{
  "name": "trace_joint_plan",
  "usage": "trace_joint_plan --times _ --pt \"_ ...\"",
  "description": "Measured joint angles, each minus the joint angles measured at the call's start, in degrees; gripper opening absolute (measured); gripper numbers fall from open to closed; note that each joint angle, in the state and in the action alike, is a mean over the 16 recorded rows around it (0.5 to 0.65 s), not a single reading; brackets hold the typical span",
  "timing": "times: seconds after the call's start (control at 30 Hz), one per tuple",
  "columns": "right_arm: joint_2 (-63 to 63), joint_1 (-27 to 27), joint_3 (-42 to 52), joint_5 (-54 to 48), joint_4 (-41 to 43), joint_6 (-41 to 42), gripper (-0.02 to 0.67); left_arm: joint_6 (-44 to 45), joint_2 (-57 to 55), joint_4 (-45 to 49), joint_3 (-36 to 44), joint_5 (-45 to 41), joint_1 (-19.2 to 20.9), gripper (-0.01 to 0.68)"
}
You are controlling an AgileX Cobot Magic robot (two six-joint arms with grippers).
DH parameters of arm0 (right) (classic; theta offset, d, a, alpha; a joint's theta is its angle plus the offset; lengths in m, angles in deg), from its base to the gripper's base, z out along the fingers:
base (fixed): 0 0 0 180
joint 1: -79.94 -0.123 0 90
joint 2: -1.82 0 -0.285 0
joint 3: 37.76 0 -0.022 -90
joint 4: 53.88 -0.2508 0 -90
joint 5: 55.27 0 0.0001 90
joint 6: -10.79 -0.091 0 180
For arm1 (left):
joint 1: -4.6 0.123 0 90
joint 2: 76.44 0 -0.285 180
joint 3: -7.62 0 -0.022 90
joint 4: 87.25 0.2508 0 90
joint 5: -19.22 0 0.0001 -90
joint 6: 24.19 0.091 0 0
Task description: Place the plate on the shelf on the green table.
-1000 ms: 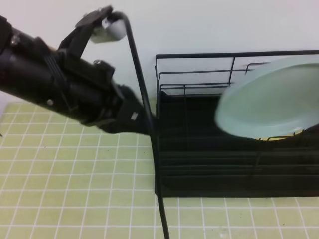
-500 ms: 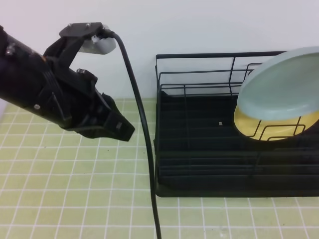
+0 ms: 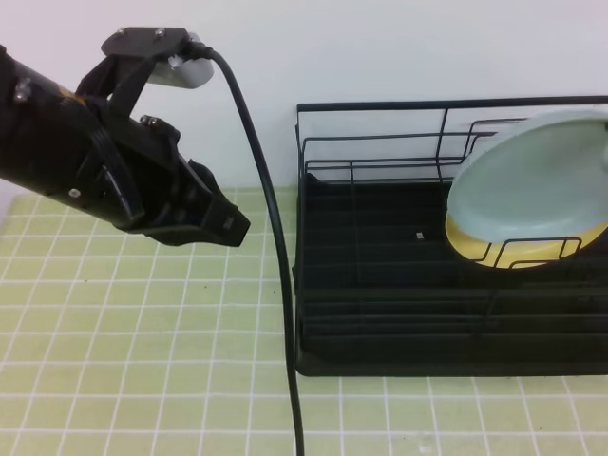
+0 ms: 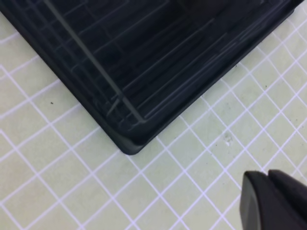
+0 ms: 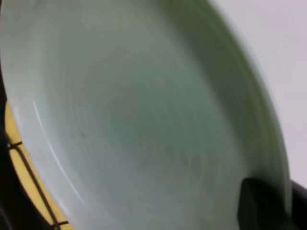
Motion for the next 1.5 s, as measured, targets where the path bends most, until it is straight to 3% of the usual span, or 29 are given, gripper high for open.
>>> trace_joint_plan --times 0.33,0.8,1.0,1.17,1.5 --pt "4.7 0.0 0.0 -1.2 -0.5 0.0 0.024 -0.2 0.0 0.1 0.0 0.0 0.0 0.000" --pt "6.2 0.0 0.0 -3.7 -2.0 -2.8 0.312 0.2 0.0 0.1 0.0 -1.5 0.0 0.000" --pt "4.4 0.0 0.0 -4.3 -2.1 -6.2 0.368 0.3 0.1 0.0 0.0 -2.7 0.0 0.000" --pt "0.5 0.0 0.0 -5.3 -2.0 -10.2 0.330 1.0 0.2 -0.3 0.0 -3.0 0.0 0.000" --pt "-14.0 0.1 0.9 -7.7 -1.8 -21.8 0.101 3.5 0.3 -2.3 0.0 -1.5 0.0 0.000"
